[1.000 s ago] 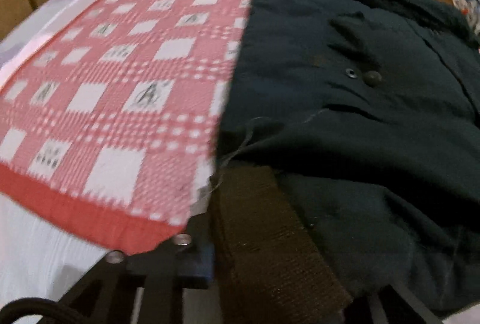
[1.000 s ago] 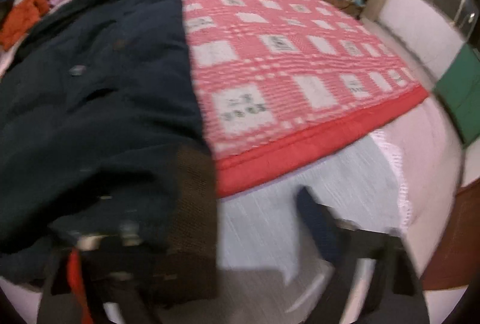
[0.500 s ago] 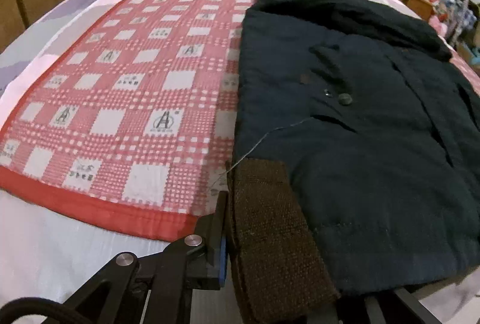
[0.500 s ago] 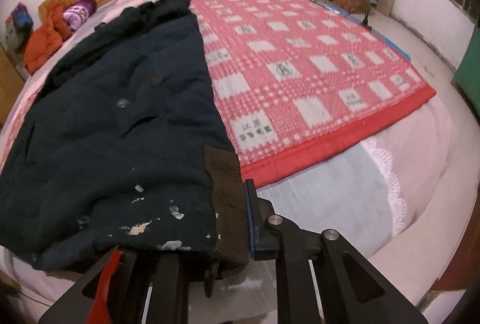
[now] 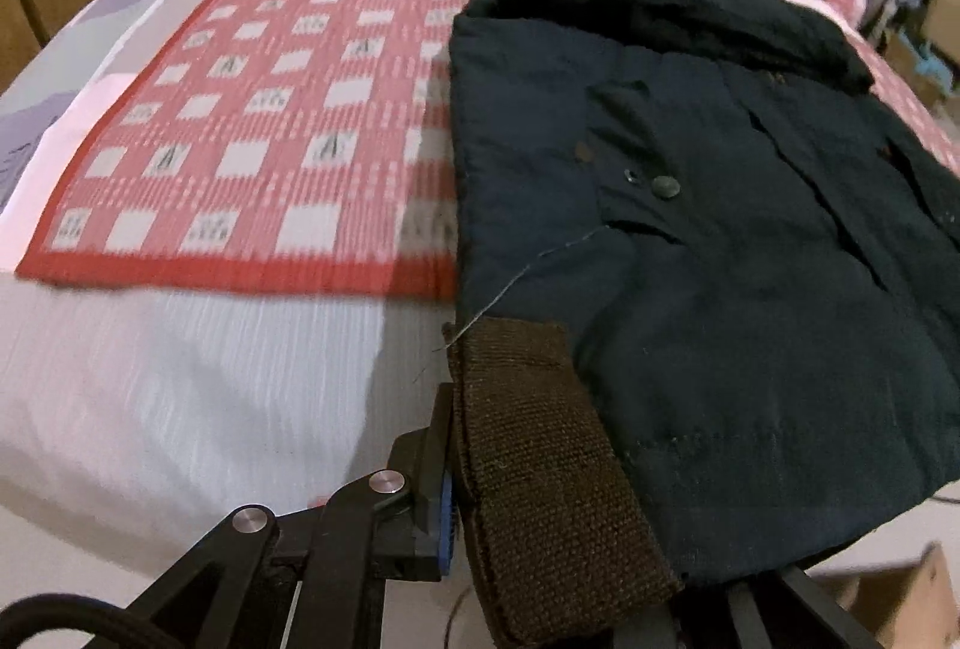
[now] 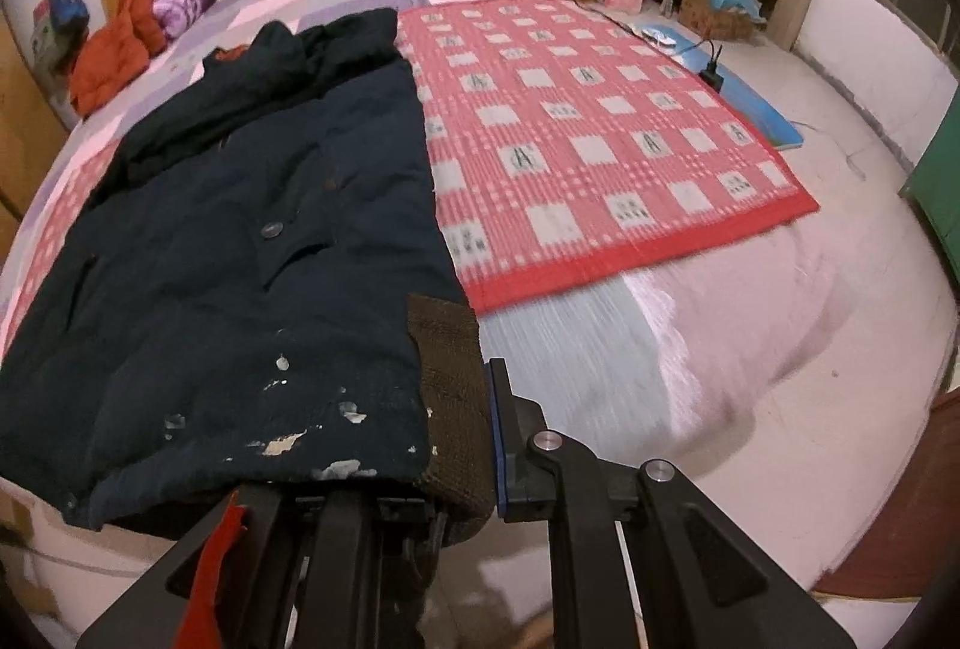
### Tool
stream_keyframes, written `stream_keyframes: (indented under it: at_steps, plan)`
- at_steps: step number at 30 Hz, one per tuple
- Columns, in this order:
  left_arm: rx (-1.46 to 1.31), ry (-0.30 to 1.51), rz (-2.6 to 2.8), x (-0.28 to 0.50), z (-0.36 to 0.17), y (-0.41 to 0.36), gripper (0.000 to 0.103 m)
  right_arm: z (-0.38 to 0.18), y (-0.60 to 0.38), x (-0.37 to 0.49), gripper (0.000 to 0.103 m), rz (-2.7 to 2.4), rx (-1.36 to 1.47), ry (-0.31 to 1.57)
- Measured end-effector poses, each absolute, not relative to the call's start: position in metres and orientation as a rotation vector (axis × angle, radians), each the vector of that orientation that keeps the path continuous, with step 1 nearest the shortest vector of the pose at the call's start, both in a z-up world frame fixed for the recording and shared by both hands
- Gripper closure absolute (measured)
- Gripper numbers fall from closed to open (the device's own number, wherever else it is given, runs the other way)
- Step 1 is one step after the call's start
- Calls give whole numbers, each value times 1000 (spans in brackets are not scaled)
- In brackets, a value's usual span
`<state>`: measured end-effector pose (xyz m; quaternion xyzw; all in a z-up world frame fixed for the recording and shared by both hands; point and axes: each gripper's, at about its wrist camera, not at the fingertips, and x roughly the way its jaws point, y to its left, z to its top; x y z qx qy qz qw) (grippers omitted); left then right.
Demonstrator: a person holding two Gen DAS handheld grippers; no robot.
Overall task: Fold large clothes
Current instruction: 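Lift the hem with both tools and fold it toward the collar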
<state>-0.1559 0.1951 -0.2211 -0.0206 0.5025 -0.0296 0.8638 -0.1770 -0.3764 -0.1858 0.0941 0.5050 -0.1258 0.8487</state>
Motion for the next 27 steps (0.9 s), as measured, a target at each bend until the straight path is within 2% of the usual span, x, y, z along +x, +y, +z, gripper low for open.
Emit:
stream_keyframes:
  at_steps: [9,14,22,27]
  plan:
    - [-55,1186,-67,-225,-179,194,90,-120,-360,-251,90,-267,149,1216]
    - [-84,1212,-59,-237,-150,195,90,-79,-363,-268,90,-287,150,1261]
    - [-139,1184,3,-184,-119,202,90,-34,-367,-219,90,-263,140,1205]
    - [-98,1139,13,-123,-94,192,89,-22,-379,-163,90,-244,169,1135]
